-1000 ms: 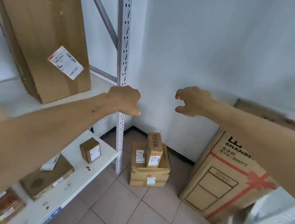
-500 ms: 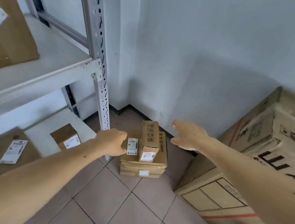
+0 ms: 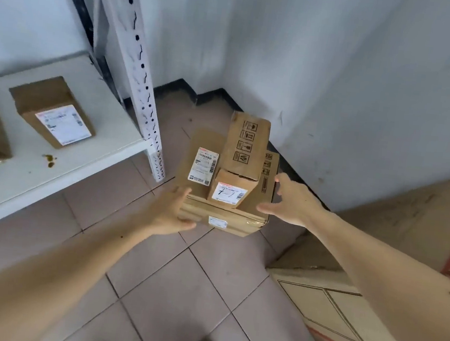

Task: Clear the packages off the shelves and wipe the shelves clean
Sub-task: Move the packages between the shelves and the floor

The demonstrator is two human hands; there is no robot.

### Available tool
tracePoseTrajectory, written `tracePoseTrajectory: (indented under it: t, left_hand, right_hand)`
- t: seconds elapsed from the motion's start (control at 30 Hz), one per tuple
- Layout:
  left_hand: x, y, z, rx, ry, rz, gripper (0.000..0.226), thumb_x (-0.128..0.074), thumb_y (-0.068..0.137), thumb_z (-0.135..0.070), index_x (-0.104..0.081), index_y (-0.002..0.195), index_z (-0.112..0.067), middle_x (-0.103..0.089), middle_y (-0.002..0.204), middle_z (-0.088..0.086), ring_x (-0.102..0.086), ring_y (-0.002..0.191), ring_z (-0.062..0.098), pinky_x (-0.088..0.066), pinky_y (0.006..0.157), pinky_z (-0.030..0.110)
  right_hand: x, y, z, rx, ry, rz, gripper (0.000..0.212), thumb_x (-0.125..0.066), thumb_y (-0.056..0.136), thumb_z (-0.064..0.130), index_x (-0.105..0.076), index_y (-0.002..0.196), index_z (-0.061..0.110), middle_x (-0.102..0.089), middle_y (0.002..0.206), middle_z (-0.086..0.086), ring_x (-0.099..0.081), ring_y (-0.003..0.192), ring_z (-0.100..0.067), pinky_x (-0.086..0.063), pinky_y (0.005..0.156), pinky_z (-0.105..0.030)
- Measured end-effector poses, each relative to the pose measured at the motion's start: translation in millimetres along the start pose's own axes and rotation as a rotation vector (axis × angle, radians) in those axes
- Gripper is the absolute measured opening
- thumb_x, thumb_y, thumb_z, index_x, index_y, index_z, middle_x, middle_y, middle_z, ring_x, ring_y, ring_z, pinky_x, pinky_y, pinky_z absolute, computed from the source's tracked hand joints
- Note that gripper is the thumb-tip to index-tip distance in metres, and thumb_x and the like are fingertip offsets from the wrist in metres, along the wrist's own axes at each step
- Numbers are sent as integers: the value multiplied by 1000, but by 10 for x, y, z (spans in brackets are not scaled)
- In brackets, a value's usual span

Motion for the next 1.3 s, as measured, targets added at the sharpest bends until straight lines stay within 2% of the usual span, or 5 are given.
tracePoseTrajectory:
  t: [0.3, 0.5, 0.63, 1.03, 1.3]
  left_hand:
    - [-803, 1166, 233, -2, -262, -162, 127, -88, 66, -41, -3, 157, -12, -11, 163, 6, -15, 149, 25, -20, 120, 41]
    - [-1002, 1742, 330, -112, -349, -197, 122, -94, 52, -34, -25, 151, -18, -46, 144, -7, -47, 128, 6, -41, 107, 28]
    - [-1070, 1852, 244, -204, -302, -195, 114, -92, 61, -23, -24, 153, -15, -42, 150, -4, -44, 130, 7, -35, 103, 18]
    - [-403, 1193, -75, -295, -267, -198, 130, -89, 57, -35, -7, 156, -18, -38, 153, -2, -41, 138, 16, -40, 111, 43]
    - [662, 164, -640, -356, -293, -190, 127, -90, 62, -23, -5, 156, -22, -33, 153, -13, -32, 141, 7, -33, 117, 44]
  right_hand:
    - [-821, 926, -244, 71, 377, -103, 138, -89, 44, 66, -13, 153, 29, -49, 147, 4, -49, 133, -23, -44, 107, -47]
    - [-1113, 1365, -268, 232, 632, -31, 150, -95, 38, 59, 0, 152, 40, -55, 141, 8, -53, 130, -17, -41, 111, -47]
    - [-1178, 1511, -222, 283, 731, -15, 136, -92, 42, 66, -25, 153, 25, -65, 129, 14, -60, 121, -6, -47, 108, -41]
    - [-464, 833, 254, 332, 779, 29, 73, -62, 59, 87, -55, 119, 45, -69, 122, 10, -62, 117, -12, -50, 100, -39]
    - [741, -112, 769, 359, 621, 57, 134, -42, 39, 106, -21, 151, 35, -67, 99, 24, -65, 104, -9, -50, 100, -39]
Point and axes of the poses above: each hand's wrist, its own y-axis towards the middle knuckle, its own x-axis out of the back of the hand, z = x × y, the point moved 6 cm from there along y, towards the middle knuckle
